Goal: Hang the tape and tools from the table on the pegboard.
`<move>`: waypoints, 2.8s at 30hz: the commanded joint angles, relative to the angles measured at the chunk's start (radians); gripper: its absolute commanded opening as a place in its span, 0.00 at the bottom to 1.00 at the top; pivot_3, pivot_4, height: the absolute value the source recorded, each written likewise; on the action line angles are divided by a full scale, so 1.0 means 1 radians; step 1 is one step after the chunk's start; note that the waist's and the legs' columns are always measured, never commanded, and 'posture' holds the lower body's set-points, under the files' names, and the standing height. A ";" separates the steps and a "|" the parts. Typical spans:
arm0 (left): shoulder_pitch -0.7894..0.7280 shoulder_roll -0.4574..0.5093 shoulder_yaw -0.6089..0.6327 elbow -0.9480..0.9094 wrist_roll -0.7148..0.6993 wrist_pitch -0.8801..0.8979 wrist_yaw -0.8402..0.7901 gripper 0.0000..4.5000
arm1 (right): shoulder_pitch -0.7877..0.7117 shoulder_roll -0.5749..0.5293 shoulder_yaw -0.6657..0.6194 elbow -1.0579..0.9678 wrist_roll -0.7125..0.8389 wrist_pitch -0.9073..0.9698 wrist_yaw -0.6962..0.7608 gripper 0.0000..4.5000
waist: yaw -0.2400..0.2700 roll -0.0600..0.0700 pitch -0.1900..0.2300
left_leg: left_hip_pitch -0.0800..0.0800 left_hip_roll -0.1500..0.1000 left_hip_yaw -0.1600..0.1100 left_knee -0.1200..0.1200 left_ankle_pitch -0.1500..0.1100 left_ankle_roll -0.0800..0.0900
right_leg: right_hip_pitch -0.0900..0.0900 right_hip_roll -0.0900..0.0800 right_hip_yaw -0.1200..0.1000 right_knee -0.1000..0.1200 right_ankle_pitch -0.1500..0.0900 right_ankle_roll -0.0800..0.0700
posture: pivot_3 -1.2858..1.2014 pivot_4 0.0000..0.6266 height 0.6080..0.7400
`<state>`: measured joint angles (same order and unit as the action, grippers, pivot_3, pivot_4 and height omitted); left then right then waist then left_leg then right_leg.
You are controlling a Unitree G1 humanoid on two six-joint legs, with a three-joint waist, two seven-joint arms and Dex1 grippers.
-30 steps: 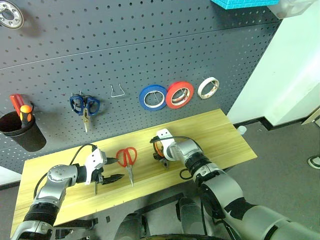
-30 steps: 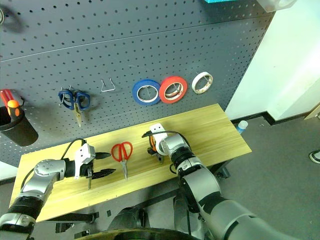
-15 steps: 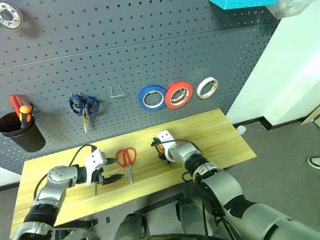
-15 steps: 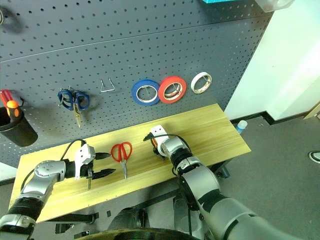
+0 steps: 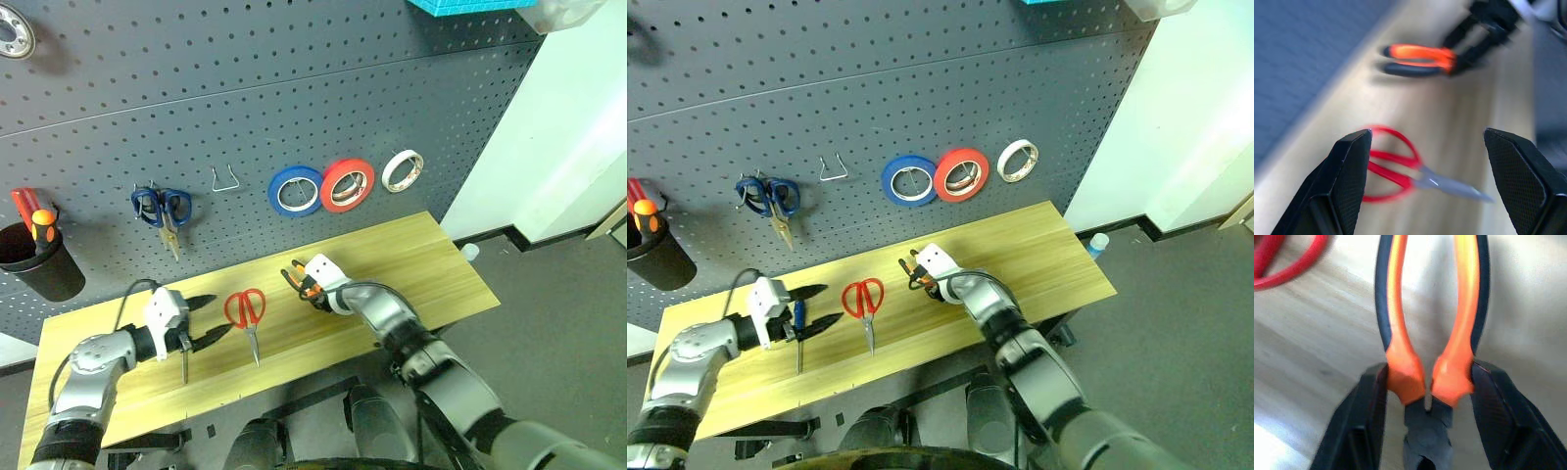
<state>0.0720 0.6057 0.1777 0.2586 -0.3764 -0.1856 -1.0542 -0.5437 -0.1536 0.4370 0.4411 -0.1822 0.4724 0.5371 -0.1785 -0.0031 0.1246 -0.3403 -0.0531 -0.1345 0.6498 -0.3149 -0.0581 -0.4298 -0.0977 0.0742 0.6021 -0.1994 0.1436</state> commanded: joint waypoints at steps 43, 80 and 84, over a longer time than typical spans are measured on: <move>0.004 -0.150 0.210 -0.050 -0.049 -0.358 0.225 0.85 | -0.618 0.444 -0.370 0.458 0.337 -0.801 -0.069 0.47 | 0.027 -0.001 0.000 | 0.000 0.001 -0.001 -0.002 0.001 -0.002 | -0.001 0.001 -0.001 -0.001 0.001 -0.002 | 0.51 0.16 0.98; 0.276 -0.153 0.237 -0.387 -0.087 -0.193 0.362 0.85 | -0.574 0.472 -0.356 0.730 0.282 -1.241 -0.124 0.47 | 0.108 0.001 0.060 | 0.000 0.001 -0.001 -0.003 0.001 -0.001 | -0.001 0.002 -0.002 0.000 -0.001 -0.004 | 0.54 0.31 0.98; 0.288 -0.150 0.245 -0.413 -0.094 -0.174 0.366 0.85 | -0.590 0.464 -0.368 0.755 0.261 -1.250 -0.159 0.47 | 0.108 -0.001 0.067 | 0.000 0.001 -0.001 -0.003 0.001 -0.001 | -0.001 0.002 -0.002 0.000 -0.001 -0.005 | 0.54 0.32 0.98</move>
<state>0.3489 0.4488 0.3903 -0.1200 -0.4498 -0.3599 -0.6939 -1.1214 0.2014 0.0762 1.2147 0.0850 -0.7357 0.3939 -0.0705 -0.0041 0.1916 -0.3403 -0.0517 -0.1356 0.6464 -0.3140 -0.0595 -0.4307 -0.0953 0.0724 0.6018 -0.2007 0.1391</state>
